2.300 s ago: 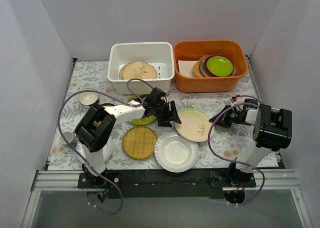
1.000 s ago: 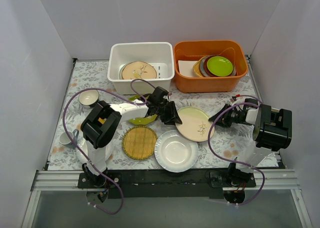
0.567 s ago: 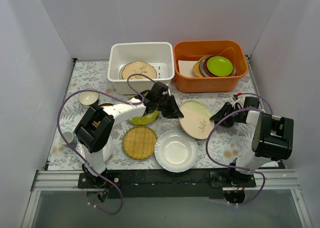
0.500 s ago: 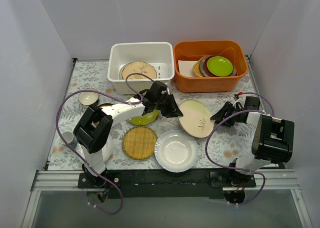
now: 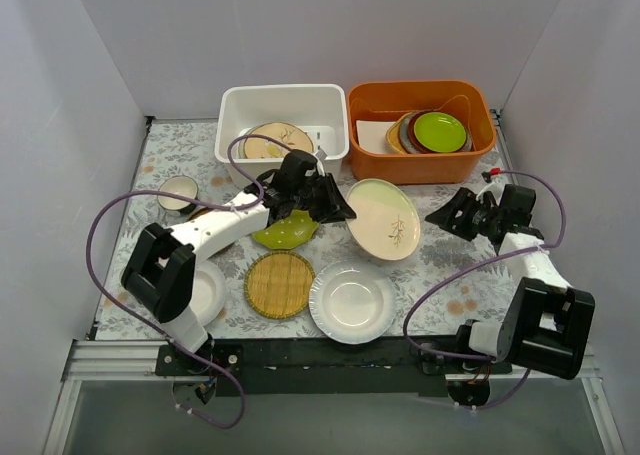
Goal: Place the plates into the plastic bin on the countertop
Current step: Pick up the plate at the center of the board.
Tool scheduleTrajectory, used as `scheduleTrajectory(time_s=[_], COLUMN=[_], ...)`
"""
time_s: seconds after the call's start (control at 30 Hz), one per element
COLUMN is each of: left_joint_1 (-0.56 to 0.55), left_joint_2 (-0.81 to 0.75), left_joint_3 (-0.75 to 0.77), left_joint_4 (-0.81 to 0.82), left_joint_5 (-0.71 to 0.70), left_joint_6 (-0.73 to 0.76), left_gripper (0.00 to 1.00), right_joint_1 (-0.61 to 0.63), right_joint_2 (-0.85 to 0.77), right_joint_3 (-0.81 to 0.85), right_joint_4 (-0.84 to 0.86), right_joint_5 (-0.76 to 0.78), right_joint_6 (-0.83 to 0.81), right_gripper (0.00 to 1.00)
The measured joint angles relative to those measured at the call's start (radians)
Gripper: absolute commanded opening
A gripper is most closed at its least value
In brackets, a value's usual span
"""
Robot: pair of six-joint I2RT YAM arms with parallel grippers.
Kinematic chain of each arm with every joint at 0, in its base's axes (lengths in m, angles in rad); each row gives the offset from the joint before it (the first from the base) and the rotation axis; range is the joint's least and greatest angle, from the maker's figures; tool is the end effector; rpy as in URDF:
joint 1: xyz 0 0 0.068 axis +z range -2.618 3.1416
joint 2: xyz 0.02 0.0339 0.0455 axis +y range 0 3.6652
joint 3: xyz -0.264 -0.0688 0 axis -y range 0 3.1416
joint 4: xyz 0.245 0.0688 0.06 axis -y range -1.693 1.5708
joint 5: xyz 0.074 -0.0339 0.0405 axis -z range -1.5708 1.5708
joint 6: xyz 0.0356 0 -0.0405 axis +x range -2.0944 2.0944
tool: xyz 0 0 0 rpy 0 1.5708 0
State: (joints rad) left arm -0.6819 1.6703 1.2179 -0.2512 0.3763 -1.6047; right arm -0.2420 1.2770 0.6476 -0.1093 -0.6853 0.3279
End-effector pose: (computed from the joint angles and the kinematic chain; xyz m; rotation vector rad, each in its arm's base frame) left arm 0.2825 -0.2462 0.2538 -1.0150 2.5902 -1.3863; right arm 0.2501 -0.0385 0.2021 0.2874 2.2222 0.8308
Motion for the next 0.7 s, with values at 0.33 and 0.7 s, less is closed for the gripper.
scheduleTrajectory(time_s=[0.33,0.7], left_joint_1=[0.047,0.207], left_joint_2=[-0.175,-0.225], left_joint_3=[-0.012,-0.011], left_joint_4=[-0.048,-0.098], left_joint_5=[0.004,0.041], left_joint_6=[0.013,0.027], left_gripper=[0.00,0.00], right_joint_1=[0.000,0.000], right_joint_2=[-0.124,-0.182], right_joint_3=[-0.028,-0.125], right_joint_4=[-0.017,-0.064], right_joint_5=[0.005,0.006], right_joint_6=[0.001,-0.029], right_gripper=[0.72,0.73])
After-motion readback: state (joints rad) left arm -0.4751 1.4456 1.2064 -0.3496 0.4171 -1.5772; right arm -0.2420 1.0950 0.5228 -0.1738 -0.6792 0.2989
